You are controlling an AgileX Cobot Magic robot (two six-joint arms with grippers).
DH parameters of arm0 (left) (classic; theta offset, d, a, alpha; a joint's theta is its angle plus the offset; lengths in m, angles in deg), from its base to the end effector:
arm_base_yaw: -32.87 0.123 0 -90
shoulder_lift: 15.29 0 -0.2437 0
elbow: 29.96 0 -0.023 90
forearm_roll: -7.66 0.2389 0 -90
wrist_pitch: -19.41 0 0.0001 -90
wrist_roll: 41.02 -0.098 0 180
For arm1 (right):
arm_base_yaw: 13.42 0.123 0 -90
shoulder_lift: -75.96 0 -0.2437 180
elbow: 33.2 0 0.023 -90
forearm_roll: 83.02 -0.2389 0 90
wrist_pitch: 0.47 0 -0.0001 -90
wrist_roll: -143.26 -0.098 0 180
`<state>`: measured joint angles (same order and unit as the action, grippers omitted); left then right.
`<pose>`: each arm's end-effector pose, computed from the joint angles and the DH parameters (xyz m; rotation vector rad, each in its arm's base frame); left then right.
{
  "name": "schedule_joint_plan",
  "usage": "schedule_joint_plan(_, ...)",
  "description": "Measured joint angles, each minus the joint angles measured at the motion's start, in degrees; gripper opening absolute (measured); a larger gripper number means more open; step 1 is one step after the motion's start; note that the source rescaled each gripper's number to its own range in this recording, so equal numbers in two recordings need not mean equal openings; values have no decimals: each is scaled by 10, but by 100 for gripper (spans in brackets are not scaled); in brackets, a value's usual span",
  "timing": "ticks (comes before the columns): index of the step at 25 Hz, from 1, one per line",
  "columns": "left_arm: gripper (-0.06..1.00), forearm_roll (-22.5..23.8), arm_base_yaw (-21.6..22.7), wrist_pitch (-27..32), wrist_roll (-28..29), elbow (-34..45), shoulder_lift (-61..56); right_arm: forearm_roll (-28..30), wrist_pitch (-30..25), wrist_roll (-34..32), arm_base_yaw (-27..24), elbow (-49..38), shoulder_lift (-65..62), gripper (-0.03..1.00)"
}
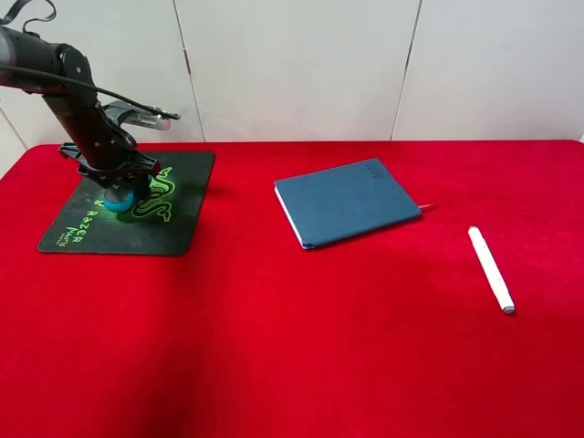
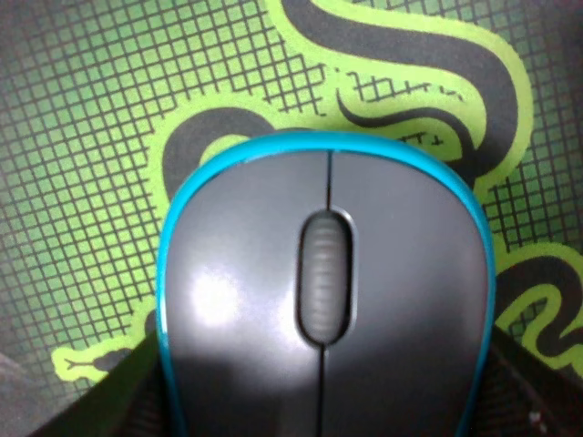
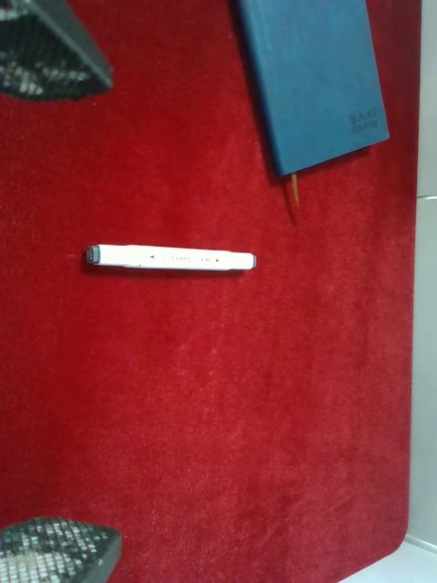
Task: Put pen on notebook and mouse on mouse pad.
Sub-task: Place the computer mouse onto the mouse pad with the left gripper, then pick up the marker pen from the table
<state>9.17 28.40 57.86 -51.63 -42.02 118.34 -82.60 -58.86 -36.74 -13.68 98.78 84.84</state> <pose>0.4160 -0.0309 0.1018 0.3912 2.7664 0.0543 0.0354 -0.0008 0.2684 0.0047 2.0122 -0.0116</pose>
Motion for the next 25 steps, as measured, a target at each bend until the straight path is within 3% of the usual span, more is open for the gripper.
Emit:
schedule_joint_plan(4, 0, -1, 0, 0, 1, 0, 0, 0, 0, 0, 0, 0, 0, 100)
schedule_joint_plan(5, 7, -1, 0, 0, 1, 0, 0, 0, 0, 0, 0, 0, 0, 100)
schedule_joint_plan(6, 22, -1, 0, 0, 1, 0, 0, 0, 0, 0, 0, 0, 0, 100)
schedule_joint_plan(8, 64, -1, 0, 0, 1, 0, 0, 0, 0, 0, 0, 0, 0, 100)
schedule_joint_plan(9, 79, -1, 0, 0, 1, 0, 0, 0, 0, 0, 0, 0, 0, 100)
schedule_joint_plan(11, 91, -1, 0, 0, 1, -1, 0, 0, 0, 0, 0, 0, 0, 100)
schedule_joint_plan(17, 99, -1, 0, 4, 1, -1, -12, 0, 0, 0, 0, 0, 0, 100)
schedule_joint_plan(25, 100, -2, 0, 92, 24, -3, -87, 0, 0, 0, 0, 0, 0, 100)
